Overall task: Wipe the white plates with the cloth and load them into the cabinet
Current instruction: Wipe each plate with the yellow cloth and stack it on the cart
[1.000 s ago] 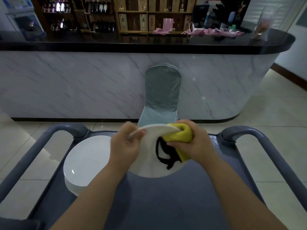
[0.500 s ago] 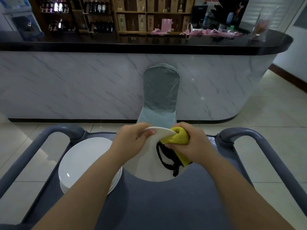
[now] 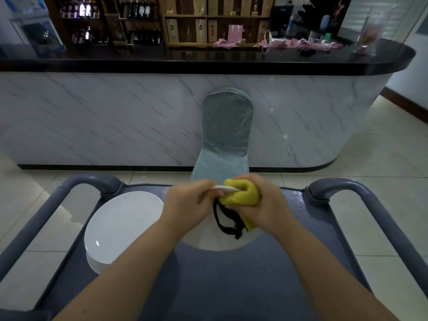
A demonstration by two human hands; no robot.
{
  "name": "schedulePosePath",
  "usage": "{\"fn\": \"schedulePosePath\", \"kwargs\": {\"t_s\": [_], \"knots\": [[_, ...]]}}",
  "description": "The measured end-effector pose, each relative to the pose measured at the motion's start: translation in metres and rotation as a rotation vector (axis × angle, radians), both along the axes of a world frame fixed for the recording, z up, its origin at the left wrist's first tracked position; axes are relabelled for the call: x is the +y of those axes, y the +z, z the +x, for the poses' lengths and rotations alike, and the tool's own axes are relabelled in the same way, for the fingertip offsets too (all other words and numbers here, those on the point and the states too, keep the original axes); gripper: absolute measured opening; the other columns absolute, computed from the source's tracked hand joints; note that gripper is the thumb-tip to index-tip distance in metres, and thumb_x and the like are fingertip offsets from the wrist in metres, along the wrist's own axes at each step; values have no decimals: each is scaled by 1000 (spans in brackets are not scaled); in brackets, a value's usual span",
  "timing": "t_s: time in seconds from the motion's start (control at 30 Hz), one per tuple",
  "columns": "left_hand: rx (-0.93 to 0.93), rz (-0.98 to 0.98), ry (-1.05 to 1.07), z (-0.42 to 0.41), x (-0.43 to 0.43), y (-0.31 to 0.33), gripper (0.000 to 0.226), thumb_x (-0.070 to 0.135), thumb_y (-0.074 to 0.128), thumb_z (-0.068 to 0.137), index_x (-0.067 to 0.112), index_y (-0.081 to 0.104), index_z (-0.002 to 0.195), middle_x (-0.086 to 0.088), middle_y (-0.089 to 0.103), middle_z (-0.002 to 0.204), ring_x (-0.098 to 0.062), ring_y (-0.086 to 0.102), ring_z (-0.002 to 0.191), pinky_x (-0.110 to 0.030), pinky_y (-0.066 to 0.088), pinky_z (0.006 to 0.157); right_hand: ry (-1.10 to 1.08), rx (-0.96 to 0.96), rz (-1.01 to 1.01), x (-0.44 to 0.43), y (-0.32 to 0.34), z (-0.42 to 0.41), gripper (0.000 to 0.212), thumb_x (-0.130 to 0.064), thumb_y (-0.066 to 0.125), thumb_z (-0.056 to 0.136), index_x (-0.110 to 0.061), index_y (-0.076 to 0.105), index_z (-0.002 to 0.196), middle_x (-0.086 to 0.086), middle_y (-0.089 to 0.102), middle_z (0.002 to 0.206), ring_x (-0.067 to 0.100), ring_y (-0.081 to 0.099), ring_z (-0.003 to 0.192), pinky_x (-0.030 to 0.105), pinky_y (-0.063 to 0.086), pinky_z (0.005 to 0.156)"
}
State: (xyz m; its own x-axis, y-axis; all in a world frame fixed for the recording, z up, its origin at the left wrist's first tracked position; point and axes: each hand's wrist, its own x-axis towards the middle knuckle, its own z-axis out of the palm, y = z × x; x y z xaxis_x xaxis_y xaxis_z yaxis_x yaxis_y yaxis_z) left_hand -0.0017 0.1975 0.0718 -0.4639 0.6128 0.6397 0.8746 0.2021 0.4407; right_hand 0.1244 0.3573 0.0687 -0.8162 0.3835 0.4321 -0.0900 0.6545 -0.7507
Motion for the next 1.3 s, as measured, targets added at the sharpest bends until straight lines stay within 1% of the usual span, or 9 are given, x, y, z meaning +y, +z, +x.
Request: {"fn": "schedulePosePath", "kwargs": {"t_s": [0.13, 0.33, 0.5, 0.6, 0.8, 0.9, 1.03, 1.2, 1.3], "knots": [[-593, 305, 216, -13, -13, -4, 13, 35, 60, 93, 31, 65, 81, 13, 60, 66, -3, 52, 60, -15, 38, 56, -129, -32, -348, 13, -28, 22, 46, -33, 91, 56, -39, 64, 93, -20, 68, 90, -3, 63, 83, 7, 45, 65], [114, 6, -33, 0, 1, -6, 24, 38, 58, 89, 22, 74, 81, 5, 62, 62, -18, 56, 54, -28, 46, 51, 53, -69, 183, 5, 4, -6, 46, -59, 77, 65, -37, 59, 102, -18, 65, 93, 0, 59, 81, 19, 46, 70], [-766, 501, 419, 2, -7, -25, 32, 40, 53, 98, 28, 56, 69, 16, 53, 59, 2, 45, 56, -17, 37, 56, -115, 76, -579, 1, -23, 11, 44, -32, 88, 57, -37, 66, 95, -13, 72, 93, 5, 67, 86, 18, 53, 68], [-965, 481, 460, 19, -7, -59, 44, 51, 44, 97, 18, 48, 68, 12, 50, 58, -3, 42, 57, -27, 36, 57, -229, 77, -703, -15, -47, 17, 44, -35, 91, 58, -30, 68, 95, -8, 73, 92, 12, 69, 87, 21, 55, 66], [-446, 27, 121, -12, -18, -22, 33, 61, 46, 87, 40, 53, 112, 23, 64, 97, 1, 59, 84, -21, 45, 70, -129, -12, -268, 6, -22, 21, 34, -35, 85, 65, -38, 65, 92, -19, 68, 89, 1, 63, 83, 10, 47, 67], [-98, -270, 40, -19, -1, 11, 50, 67, 32, 86, 30, 61, 100, 11, 65, 84, -13, 58, 75, -35, 49, 67, -66, -95, -41, 7, 4, 9, 33, -47, 80, 62, -44, 59, 87, -22, 65, 87, -1, 60, 82, 12, 45, 68], [-257, 55, 26, -17, -1, 13, 38, 50, 51, 88, 19, 70, 83, 6, 64, 68, -12, 56, 64, -30, 47, 61, -88, 3, -37, 12, 26, 11, 38, -41, 85, 61, -48, 60, 88, -23, 65, 93, -5, 60, 85, 6, 43, 71], [-840, 387, 378, -4, -5, -20, 39, 47, 55, 93, 14, 55, 71, 10, 41, 54, -5, 34, 52, -20, 32, 50, -198, 94, -685, -13, -23, 34, 41, -30, 89, 62, -29, 67, 97, -10, 73, 92, 10, 69, 86, 22, 55, 67], [-650, 302, 314, -7, -9, -18, 31, 40, 57, 94, 27, 55, 66, 13, 45, 53, -4, 38, 51, -14, 31, 48, -220, -46, -636, -16, -38, 32, 38, -23, 88, 66, -33, 66, 96, -14, 72, 91, 8, 68, 85, 20, 54, 66]]}}
